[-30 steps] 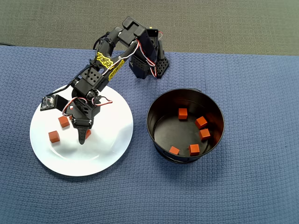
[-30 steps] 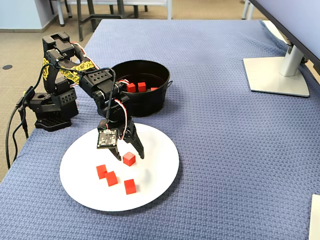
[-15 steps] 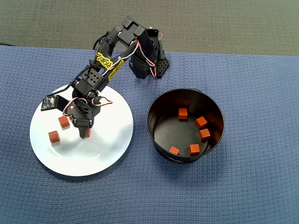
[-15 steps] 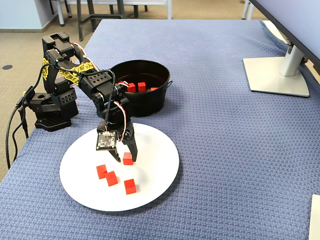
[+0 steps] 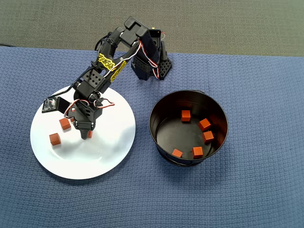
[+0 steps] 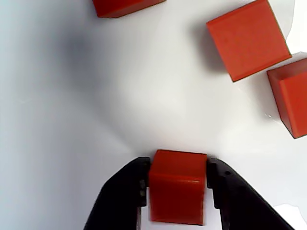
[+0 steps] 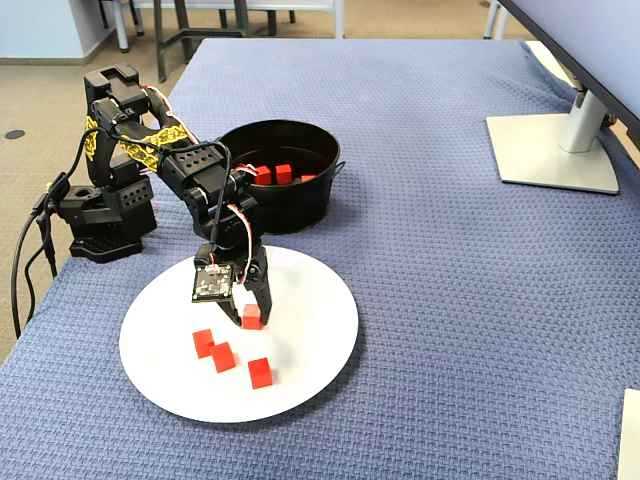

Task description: Pick up the red cubes from the white plate and place them in the black recipient

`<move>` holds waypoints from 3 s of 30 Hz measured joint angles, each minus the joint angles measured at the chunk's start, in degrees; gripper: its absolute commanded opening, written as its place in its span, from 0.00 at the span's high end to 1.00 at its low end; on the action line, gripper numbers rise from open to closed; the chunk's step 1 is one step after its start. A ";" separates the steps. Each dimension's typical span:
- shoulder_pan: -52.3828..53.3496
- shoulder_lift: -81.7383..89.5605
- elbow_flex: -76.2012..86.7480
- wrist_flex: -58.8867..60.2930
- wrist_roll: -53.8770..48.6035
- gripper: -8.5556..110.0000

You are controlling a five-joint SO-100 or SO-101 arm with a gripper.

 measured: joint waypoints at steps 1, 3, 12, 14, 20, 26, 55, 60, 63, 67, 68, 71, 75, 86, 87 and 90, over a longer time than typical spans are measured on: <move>0.00 0.00 0.09 -0.09 0.26 0.93; 0.00 0.35 0.09 -0.18 0.70 0.93; -0.70 12.57 0.09 7.29 6.59 0.93; -1.76 17.58 -0.26 11.34 8.09 0.93; -7.21 34.63 -2.55 23.64 13.80 0.93; -21.18 49.04 -2.37 29.62 18.90 0.93; -4.75 45.97 18.81 9.32 -2.72 0.57; 3.52 38.06 21.88 6.06 -14.59 0.59; 6.15 32.08 19.34 8.61 -17.84 0.60; 8.26 22.24 12.48 12.74 -23.20 0.61; 8.53 20.04 10.99 13.45 -24.35 0.61; 10.02 15.82 7.47 14.41 -28.56 0.61; 12.83 12.92 4.75 14.41 -32.08 0.62; 16.96 7.38 4.31 6.50 -36.47 0.65; 17.14 6.68 4.31 5.54 -36.56 0.65; 16.96 4.75 4.31 3.52 -36.56 0.66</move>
